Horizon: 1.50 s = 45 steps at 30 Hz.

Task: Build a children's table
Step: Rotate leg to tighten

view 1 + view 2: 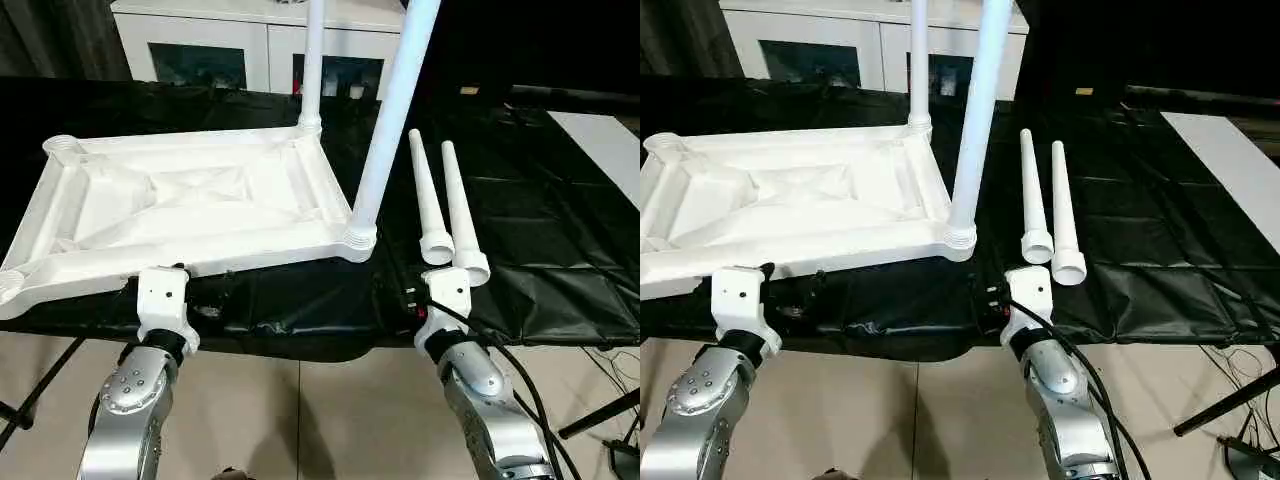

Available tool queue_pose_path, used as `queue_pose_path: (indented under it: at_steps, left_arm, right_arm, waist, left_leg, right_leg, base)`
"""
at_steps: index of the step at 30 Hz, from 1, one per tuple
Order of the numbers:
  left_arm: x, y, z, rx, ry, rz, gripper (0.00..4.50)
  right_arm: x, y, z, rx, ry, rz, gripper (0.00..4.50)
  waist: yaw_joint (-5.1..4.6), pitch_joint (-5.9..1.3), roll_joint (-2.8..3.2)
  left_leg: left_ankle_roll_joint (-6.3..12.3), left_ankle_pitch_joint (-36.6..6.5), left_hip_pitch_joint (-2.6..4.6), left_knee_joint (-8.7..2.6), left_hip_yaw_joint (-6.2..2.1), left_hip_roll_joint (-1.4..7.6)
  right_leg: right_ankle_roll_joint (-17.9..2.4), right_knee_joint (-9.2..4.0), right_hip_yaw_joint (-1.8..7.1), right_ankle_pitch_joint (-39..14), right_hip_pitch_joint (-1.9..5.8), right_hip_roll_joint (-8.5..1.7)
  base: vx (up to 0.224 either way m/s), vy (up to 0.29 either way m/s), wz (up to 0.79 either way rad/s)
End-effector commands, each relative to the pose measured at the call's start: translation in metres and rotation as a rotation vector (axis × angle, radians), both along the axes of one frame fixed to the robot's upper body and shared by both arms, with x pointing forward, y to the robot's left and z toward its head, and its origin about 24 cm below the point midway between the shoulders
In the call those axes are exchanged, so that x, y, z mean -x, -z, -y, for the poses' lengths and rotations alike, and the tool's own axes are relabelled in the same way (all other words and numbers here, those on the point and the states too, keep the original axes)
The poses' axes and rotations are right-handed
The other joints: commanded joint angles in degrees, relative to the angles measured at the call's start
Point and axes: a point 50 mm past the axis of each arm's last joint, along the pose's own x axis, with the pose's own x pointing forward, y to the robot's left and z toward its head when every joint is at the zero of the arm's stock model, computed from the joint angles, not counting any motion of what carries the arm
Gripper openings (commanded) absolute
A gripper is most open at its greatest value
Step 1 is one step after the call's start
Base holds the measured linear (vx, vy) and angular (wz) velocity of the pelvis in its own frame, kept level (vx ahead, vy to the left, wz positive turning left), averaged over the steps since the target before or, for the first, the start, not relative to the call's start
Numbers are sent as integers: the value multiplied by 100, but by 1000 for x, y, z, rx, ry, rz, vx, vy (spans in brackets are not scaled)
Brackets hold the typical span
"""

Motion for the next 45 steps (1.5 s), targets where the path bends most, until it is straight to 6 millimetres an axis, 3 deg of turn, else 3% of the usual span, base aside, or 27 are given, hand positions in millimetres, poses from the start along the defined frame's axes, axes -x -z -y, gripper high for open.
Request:
queue_pose_path:
  at_steps: [1,45]
  left_arm:
    - [0,1,2,0,13,-4,419]
    - [0,1,2,0,13,-4,419]
  right_arm:
    - [-2,-1,2,-5,9,-2,332]
    - [-2,-1,2,-5,9,-2,332]
  waist:
    - [3,-241,84]
    - [0,-233,84]
  left_leg:
    - [-143,-2216,95,-514,-78,137]
    - [-152,-2281,97,-519,-78,137]
  right_leg:
    - [-505,-569,282,-1695,130,-352]
    - [-503,-580,282,-1759,123,-352]
  base:
    - [0,0,0]
    - [0,0,0]
